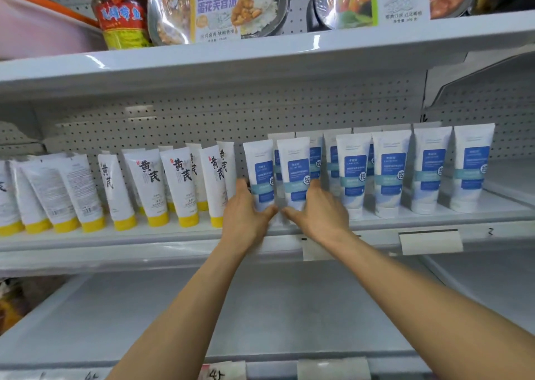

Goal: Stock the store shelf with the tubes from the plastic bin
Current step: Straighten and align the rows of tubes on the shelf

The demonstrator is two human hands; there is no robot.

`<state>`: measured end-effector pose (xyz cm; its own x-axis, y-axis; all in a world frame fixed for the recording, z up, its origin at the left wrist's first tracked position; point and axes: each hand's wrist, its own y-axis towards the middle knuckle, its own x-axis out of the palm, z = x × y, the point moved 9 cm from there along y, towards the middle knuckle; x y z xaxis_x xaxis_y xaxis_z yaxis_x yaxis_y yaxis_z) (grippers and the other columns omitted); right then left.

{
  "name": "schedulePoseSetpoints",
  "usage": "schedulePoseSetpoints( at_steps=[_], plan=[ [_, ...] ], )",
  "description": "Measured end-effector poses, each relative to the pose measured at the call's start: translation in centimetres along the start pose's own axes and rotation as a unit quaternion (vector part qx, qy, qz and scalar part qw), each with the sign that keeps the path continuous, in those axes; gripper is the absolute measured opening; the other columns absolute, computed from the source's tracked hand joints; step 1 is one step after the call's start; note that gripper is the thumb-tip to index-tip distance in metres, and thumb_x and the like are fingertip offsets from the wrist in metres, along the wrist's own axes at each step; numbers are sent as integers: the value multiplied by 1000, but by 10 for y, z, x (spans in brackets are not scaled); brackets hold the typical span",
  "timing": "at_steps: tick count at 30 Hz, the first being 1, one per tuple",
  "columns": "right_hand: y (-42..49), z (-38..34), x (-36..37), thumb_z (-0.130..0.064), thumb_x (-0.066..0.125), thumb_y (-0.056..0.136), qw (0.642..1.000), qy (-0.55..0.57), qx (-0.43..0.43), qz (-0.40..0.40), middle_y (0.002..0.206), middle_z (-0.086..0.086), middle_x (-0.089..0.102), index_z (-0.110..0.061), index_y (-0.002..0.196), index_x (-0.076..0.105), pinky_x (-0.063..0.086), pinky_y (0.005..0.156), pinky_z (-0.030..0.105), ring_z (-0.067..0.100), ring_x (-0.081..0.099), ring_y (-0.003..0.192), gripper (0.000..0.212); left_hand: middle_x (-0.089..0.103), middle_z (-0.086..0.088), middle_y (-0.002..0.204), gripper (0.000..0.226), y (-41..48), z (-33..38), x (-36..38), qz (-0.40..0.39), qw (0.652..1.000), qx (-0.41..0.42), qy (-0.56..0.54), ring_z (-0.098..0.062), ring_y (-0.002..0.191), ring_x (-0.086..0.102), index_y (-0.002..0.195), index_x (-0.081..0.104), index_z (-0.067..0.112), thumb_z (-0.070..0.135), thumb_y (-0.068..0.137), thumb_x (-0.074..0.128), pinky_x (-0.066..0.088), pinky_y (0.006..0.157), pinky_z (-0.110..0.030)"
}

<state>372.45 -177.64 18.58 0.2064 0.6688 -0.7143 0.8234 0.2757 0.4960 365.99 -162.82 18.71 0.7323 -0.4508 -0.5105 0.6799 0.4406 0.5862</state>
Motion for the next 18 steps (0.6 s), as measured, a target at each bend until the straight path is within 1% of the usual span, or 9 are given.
schedulePoseSetpoints(
  at_steps=[2,5,8,10,14,18],
  plan=[
    [-5,3,-7,-53,67,81,999,-37,-1,30,116,8,62,-12,126,36,46,76,34,29,62,103,69,64,-3,118,55,0,1,3,-17,1000,-1,-24,-24,107,62,118,41,16,25,78,77,51,89,-38],
    [-9,9,-12,-54,67,80,999,-34,2,42,115,7,62,-12,124,37,43,74,33,29,61,104,68,64,-1,117,53,1,5,8,-37,999,-2,-35,-20,107,61,120,44,15,23,79,76,45,83,-26],
    [-12,12,-13,-52,67,80,999,-19,-2,45,116,5,63,-16,123,39,46,79,35,28,61,106,62,60,-7,116,51,0,11,7,-25,1000,19,3,-25,104,58,118,45,12,26,79,75,43,80,-28],
    [-14,13,-14,-50,67,81,998,-16,-3,54,115,5,63,-16,122,40,46,79,36,28,61,105,60,57,-8,116,54,-2,11,4,-7,999,26,25,-25,103,57,118,46,12,29,77,77,43,81,-31],
    [-16,19,-20,-51,70,78,997,-15,12,72,113,5,64,-15,117,39,48,79,37,28,63,103,62,63,-2,114,58,-4,12,7,-25,999,22,7,-22,100,61,120,45,14,30,75,79,50,84,-35],
    [-19,22,-22,-55,71,75,997,-8,12,72,108,2,65,-16,114,40,49,77,36,25,64,99,63,63,-2,119,59,-6,19,12,-50,998,17,-21,-20,102,60,125,44,13,25,78,77,48,84,-30]
  ],
)
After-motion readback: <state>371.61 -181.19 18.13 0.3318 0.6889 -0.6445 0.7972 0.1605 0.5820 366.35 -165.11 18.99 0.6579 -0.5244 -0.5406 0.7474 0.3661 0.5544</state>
